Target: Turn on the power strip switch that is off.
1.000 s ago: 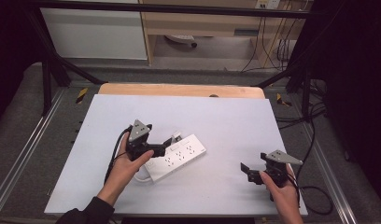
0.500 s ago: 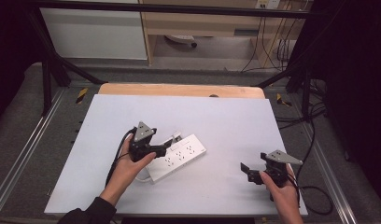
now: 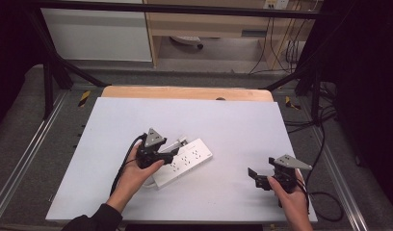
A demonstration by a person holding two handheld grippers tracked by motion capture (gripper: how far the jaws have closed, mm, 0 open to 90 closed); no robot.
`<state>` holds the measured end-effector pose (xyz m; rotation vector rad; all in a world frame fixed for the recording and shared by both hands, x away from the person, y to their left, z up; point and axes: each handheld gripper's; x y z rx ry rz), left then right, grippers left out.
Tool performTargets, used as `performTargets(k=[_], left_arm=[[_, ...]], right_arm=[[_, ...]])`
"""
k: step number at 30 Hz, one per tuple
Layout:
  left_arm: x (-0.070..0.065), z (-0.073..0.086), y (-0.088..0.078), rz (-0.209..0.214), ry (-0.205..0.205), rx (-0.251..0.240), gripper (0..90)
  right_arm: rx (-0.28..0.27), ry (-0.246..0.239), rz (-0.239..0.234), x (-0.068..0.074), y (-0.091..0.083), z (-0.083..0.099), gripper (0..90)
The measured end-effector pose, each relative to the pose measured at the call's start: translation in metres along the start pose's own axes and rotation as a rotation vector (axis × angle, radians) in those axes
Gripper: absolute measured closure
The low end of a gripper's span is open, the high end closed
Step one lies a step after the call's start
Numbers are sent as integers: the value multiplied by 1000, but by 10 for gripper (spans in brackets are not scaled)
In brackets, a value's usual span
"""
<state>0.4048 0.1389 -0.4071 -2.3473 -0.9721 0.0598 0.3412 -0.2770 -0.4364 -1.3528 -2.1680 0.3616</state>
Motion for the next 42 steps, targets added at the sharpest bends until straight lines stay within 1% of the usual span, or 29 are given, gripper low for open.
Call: performTargets(k=[5, 6, 7, 11, 18, 20, 24, 28, 35, 42], left_arm=[[-2, 1, 3, 3, 8, 12, 447], [-2, 1, 2, 9, 10, 11, 470], [-2, 1, 2, 15, 9, 9, 515], [-3, 1, 0, 15, 8, -14, 604], [-5, 2, 4, 17, 3, -12, 732], [-5, 2, 4, 14, 1, -23, 787], [-3, 2, 4, 18, -11, -31, 856], [-3, 4, 5, 30, -17, -22, 895], [-3, 5, 7, 36, -16, -14, 899], [-2, 8, 10, 43, -3, 9, 899]], right_arm=[[0, 0, 0, 0, 0, 0, 36], [0, 0, 0, 0, 0, 0, 36], [1, 0, 0, 0, 0, 0, 36], [0, -1, 0, 0, 0, 0, 36], [0, -3, 0, 0, 0, 0, 36], [0, -3, 0, 0, 0, 0, 36], [0, -2, 0, 0, 0, 0, 36], [1, -1, 0, 0, 0, 0, 36], [1, -3, 1, 0, 0, 0, 36], [0, -2, 0, 0, 0, 0, 36]])
Point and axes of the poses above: each handheld gripper's, and its own axes: y roughly forward along the jaws, z roughly out of its underside, x roughly to its left, and after that the axes turned 13 degrees about y, right-handed
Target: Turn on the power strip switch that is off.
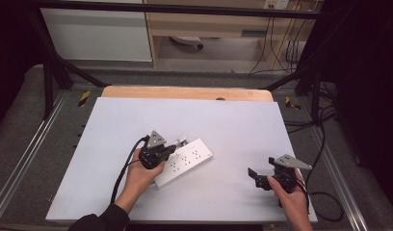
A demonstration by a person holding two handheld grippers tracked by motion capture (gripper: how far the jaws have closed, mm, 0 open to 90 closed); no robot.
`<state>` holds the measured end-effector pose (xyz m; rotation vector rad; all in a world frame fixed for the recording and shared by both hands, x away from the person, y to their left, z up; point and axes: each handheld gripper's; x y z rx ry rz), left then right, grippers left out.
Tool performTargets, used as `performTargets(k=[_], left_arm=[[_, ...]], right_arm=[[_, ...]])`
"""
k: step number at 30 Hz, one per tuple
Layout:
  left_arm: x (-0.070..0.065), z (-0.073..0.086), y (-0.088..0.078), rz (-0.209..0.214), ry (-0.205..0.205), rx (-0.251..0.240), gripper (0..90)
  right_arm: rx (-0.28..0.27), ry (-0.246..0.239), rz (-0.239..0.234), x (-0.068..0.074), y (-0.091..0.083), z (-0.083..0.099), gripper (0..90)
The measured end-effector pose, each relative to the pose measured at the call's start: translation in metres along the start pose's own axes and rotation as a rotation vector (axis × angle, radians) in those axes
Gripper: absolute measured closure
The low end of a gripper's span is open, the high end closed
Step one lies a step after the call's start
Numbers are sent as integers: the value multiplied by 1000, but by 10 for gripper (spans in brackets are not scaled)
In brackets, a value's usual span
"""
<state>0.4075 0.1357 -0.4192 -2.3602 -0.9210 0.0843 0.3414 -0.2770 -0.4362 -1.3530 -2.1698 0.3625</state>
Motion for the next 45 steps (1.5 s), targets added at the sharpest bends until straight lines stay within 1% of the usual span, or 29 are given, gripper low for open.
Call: performTargets(k=[6, 10, 15, 25, 29, 34, 38, 45], left_arm=[[1, 2, 2, 4, 0, 18, 899], [2, 5, 4, 5, -7, 31, 899], [3, 6, 4, 8, -11, 36, 898], [4, 8, 7, 15, -8, 52, 898], [3, 8, 9, 20, -8, 49, 898], [2, 7, 13, 29, 3, 55, 898], [2, 5, 15, 29, -1, 49, 898], [-2, 3, 19, 39, 8, 52, 898]], right_arm=[[-1, -1, -1, 0, 0, 0, 36], [0, 0, -1, 0, 0, 0, 37], [-9, 2, 6, -1, -1, -1, 40], [-4, 2, 3, -1, -1, 0, 40], [-6, -1, 3, -1, -1, 0, 40], [-4, -2, 2, -1, -1, 0, 40], [-4, 2, 3, -1, -1, 0, 40], [-4, 1, 1, -1, -1, 0, 40]])
Point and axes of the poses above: each handheld gripper's, and its own axes: y roughly forward along the jaws, z roughly out of its underside, x roughly to its left, and after that the axes turned 13 degrees about y, right-handed
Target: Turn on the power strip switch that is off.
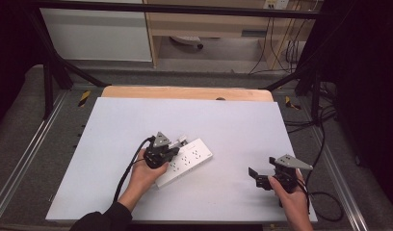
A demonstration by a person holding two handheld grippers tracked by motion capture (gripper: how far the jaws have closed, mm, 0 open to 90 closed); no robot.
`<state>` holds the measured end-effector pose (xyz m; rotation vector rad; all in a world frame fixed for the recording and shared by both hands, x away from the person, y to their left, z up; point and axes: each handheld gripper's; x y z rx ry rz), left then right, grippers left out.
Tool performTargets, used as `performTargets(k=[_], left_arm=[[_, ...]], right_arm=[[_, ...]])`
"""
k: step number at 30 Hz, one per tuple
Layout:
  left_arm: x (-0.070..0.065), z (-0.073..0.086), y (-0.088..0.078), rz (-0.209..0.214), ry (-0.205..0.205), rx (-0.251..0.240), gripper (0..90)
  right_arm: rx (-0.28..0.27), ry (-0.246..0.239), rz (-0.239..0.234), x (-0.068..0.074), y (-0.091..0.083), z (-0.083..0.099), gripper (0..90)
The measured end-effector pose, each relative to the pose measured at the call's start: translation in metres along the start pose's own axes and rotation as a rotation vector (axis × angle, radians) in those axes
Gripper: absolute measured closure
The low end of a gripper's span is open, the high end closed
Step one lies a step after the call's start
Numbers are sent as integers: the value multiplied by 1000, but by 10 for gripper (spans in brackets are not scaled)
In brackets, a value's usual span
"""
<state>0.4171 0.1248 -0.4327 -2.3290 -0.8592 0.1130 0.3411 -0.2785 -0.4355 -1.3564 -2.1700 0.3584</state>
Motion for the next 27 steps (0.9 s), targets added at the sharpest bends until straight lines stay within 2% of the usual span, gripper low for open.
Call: performTargets(k=[18, 27], left_arm=[[-1, 1, 3, 2, 4, 8, 898], [1, 1, 4, 7, -7, 2, 899]], right_arm=[[-2, -1, 0, 0, 0, 0, 40], [1, 1, 1, 0, 0, 0, 40]])
Point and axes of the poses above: each handheld gripper's, and its own axes: y roughly forward along the jaws, z roughly out of its underside, x roughly to its left, and after that the axes turned 13 degrees about y, right-handed
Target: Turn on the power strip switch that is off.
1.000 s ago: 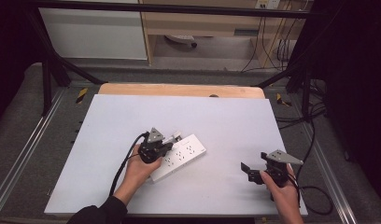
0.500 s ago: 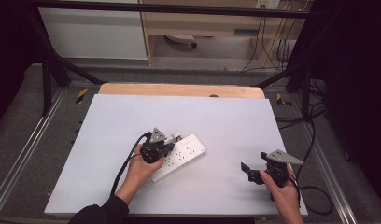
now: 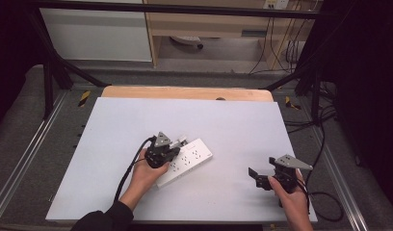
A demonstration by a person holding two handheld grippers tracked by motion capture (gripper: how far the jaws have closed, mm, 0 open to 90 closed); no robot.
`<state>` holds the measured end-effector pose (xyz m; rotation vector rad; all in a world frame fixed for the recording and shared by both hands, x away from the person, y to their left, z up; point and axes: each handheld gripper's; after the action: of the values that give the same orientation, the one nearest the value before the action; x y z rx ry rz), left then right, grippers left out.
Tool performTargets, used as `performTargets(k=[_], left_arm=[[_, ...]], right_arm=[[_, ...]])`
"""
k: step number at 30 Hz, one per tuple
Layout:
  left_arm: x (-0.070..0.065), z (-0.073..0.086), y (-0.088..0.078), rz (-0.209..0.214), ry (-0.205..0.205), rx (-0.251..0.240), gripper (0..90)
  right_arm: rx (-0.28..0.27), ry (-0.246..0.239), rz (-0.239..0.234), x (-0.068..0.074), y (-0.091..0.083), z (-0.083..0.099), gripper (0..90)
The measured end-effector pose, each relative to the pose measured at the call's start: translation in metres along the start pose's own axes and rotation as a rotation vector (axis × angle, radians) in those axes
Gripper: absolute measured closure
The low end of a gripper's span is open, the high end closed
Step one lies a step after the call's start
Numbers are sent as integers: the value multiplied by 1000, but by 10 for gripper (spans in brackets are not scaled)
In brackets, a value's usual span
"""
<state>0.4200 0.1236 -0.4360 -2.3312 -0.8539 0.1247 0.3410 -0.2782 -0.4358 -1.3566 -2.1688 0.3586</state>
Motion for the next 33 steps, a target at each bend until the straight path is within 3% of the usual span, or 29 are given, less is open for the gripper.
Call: performTargets(k=[33], left_arm=[[1, 1, 0, 5, 5, 10, 899]], right_arm=[[4, 7, -1, 0, 1, 1, 39]])
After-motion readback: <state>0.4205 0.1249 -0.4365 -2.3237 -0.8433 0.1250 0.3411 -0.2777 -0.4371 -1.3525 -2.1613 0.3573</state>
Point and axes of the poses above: each handheld gripper's, and its own axes: y roughly forward along the jaws, z roughly out of its underside, x roughly to its left, and after that the axes turned 13 degrees about y, right-handed
